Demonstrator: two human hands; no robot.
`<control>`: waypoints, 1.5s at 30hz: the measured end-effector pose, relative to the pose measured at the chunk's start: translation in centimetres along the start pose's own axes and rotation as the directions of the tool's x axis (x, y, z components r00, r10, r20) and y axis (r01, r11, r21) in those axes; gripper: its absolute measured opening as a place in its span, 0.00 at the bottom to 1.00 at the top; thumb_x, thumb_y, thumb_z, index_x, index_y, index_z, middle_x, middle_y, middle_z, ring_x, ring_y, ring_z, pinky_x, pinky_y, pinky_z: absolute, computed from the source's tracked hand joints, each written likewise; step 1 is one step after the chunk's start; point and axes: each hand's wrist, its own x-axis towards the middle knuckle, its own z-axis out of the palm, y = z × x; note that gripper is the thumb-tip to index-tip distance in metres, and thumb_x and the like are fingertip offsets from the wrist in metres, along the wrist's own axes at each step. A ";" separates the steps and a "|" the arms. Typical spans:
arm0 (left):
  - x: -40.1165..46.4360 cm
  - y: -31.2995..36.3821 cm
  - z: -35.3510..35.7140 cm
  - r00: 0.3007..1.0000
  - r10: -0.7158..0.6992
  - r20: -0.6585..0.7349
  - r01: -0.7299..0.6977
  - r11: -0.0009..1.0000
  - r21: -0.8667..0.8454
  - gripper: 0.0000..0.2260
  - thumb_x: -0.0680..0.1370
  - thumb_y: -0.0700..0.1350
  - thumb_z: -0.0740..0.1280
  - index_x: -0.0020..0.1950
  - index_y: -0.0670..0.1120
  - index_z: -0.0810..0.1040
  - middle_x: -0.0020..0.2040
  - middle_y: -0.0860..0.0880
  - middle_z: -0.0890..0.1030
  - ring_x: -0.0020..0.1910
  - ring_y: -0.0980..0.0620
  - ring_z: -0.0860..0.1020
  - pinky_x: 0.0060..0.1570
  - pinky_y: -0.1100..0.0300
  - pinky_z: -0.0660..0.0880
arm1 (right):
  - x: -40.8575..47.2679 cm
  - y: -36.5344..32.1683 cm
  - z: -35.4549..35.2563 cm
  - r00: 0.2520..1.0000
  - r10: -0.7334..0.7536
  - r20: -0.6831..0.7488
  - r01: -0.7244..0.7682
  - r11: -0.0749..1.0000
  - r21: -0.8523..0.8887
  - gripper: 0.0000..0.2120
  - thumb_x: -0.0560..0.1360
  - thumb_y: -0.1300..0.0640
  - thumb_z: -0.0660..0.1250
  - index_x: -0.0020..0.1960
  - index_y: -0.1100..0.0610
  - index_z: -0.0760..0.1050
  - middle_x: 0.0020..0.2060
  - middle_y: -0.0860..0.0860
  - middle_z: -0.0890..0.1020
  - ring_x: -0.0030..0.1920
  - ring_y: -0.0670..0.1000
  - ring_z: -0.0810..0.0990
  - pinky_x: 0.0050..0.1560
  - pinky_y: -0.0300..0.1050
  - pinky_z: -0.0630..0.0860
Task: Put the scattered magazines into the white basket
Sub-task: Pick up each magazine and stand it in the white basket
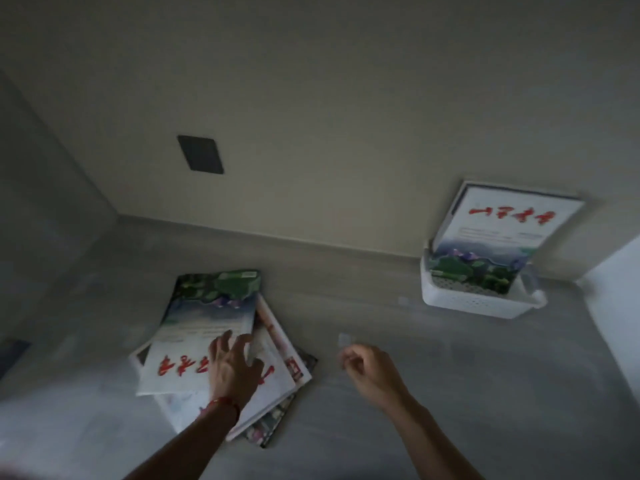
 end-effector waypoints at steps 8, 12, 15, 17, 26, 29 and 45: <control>2.8 -7.5 -0.7 0.952 -0.032 0.305 -0.067 0.949 0.307 0.51 0.69 0.74 0.62 0.80 0.56 0.38 0.80 0.42 0.34 0.79 0.37 0.35 0.74 0.35 0.37 | 0.6 -8.0 9.5 0.993 -0.031 0.116 0.031 1.000 -0.003 0.11 0.78 0.61 0.63 0.54 0.56 0.83 0.50 0.49 0.86 0.50 0.46 0.84 0.54 0.38 0.78; 2.3 -7.5 -0.3 0.926 0.081 0.370 -0.215 0.917 0.337 0.50 0.71 0.71 0.63 0.80 0.50 0.38 0.80 0.38 0.35 0.78 0.34 0.35 0.77 0.36 0.38 | 1.1 -8.7 10.8 0.995 0.000 0.100 0.003 1.000 -0.028 0.12 0.78 0.61 0.63 0.55 0.54 0.82 0.51 0.47 0.86 0.50 0.44 0.83 0.54 0.35 0.77; 1.8 -7.5 -0.5 0.809 0.321 0.493 -0.505 0.809 0.301 0.45 0.72 0.58 0.68 0.81 0.56 0.45 0.82 0.43 0.41 0.80 0.38 0.37 0.75 0.36 0.36 | 1.4 -7.9 10.1 0.999 0.030 0.015 -0.029 0.998 -0.058 0.12 0.77 0.62 0.64 0.56 0.53 0.82 0.51 0.47 0.86 0.50 0.44 0.83 0.53 0.35 0.77; 1.7 -7.6 -0.4 0.697 0.444 0.563 -0.680 0.659 0.322 0.42 0.71 0.50 0.68 0.80 0.59 0.48 0.81 0.47 0.40 0.79 0.40 0.35 0.72 0.33 0.31 | 1.5 -7.2 9.3 0.998 0.045 -0.049 -0.049 0.995 -0.081 0.14 0.77 0.64 0.63 0.59 0.55 0.81 0.55 0.49 0.85 0.54 0.47 0.82 0.58 0.40 0.77; 0.3 -7.4 -0.8 0.952 0.209 0.223 -0.268 0.922 0.281 0.35 0.76 0.49 0.68 0.79 0.51 0.55 0.79 0.37 0.55 0.76 0.37 0.57 0.75 0.42 0.61 | -1.1 -3.0 9.2 0.971 0.203 0.125 -0.096 0.812 -0.576 0.31 0.79 0.48 0.63 0.79 0.44 0.54 0.75 0.51 0.61 0.74 0.57 0.64 0.66 0.60 0.70; -1.6 -6.3 -0.4 0.983 0.166 0.081 -0.171 0.983 0.063 0.34 0.70 0.43 0.73 0.74 0.45 0.64 0.67 0.39 0.67 0.63 0.42 0.66 0.61 0.49 0.74 | -2.7 -2.4 10.1 0.986 0.139 0.094 -0.048 0.770 -0.636 0.29 0.78 0.47 0.63 0.77 0.46 0.57 0.71 0.53 0.65 0.70 0.58 0.67 0.64 0.56 0.71; 0.7 7.3 -4.4 0.919 0.297 0.259 -0.105 0.818 -0.566 0.17 0.76 0.32 0.68 0.62 0.45 0.79 0.52 0.41 0.84 0.52 0.39 0.83 0.49 0.41 0.82 | -2.9 2.5 -0.5 0.964 0.147 -0.223 -0.169 0.982 -0.080 0.24 0.76 0.56 0.68 0.71 0.53 0.68 0.63 0.52 0.78 0.63 0.53 0.79 0.55 0.42 0.74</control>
